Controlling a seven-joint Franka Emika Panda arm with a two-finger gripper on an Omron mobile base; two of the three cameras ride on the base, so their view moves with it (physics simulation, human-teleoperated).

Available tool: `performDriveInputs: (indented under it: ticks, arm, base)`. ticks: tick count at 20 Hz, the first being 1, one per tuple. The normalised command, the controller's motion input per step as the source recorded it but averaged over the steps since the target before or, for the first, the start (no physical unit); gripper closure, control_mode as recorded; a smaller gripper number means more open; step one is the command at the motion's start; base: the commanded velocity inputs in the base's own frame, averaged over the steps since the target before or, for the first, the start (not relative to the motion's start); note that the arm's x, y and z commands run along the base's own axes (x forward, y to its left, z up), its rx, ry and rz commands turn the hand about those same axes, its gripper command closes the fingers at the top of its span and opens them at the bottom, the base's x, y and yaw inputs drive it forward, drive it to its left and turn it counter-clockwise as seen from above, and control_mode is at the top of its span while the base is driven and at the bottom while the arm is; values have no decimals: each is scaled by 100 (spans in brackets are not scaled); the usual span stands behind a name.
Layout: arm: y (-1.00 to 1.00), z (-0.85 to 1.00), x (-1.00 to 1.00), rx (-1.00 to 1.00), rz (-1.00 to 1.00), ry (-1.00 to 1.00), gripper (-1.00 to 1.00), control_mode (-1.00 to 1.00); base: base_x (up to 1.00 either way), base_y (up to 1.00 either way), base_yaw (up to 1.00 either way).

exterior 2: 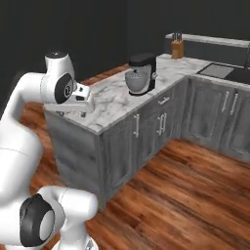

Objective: Navigate to the stove.

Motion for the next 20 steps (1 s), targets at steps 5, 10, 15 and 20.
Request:
performDriveInputs:
  ticks: [5, 10, 15, 20]
  arm:
    - [0, 0, 0, 0, 0, 0, -100, 100]
    - [0, 0, 0, 0, 0, 0, -100, 100]
    - [0, 0, 0, 0, 0, 0, -100, 100]
    - [0, 0, 0, 0, 0, 0, -100, 100]
  base:
    - [41, -57, -74]
    - [97, -76, -53]
    - [91, -89, -56]
    - [65, -76, -70]
